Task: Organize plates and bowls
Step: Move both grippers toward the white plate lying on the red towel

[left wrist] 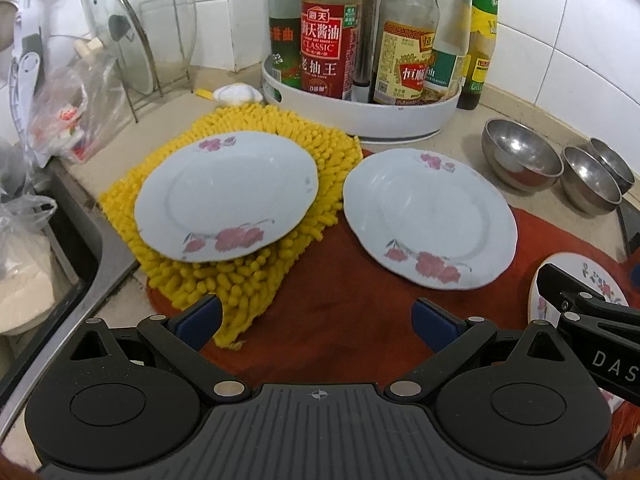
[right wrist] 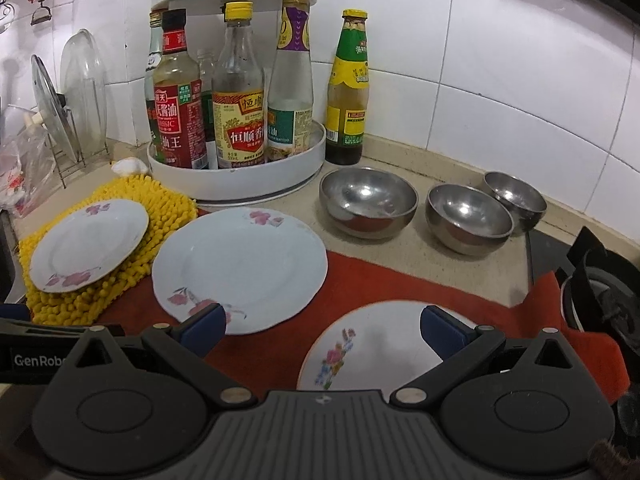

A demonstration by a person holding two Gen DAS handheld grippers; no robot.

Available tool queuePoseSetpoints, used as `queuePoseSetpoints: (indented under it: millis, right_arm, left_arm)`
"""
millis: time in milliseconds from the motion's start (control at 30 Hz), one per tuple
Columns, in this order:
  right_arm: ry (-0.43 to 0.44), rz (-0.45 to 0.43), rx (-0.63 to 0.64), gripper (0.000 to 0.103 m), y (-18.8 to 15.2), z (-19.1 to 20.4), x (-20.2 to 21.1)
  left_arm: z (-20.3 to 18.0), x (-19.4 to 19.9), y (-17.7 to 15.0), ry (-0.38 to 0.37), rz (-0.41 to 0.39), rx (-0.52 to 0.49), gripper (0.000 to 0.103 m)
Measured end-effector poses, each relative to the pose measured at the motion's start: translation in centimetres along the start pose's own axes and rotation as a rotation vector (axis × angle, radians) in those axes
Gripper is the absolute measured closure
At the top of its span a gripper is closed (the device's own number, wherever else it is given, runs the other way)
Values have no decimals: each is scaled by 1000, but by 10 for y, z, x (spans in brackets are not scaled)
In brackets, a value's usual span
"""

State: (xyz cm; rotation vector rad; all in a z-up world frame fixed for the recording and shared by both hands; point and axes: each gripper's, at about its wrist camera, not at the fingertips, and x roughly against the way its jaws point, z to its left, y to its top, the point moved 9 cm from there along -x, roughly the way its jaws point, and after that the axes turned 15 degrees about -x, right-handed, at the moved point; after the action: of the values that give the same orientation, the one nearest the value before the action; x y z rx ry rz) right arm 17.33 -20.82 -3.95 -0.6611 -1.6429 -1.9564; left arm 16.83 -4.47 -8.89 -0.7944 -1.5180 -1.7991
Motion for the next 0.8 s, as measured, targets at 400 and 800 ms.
queuePoseSetpoints:
  millis: [400, 800]
  right_arm:
    - [28, -1, 37, 3, 21, -10, -23]
    - [109, 4, 79, 3, 31, 15, -37]
  left_arm:
    - [-14, -13, 22, 27, 13, -13, 1]
    - [12, -17, 29, 74, 23, -30, 1]
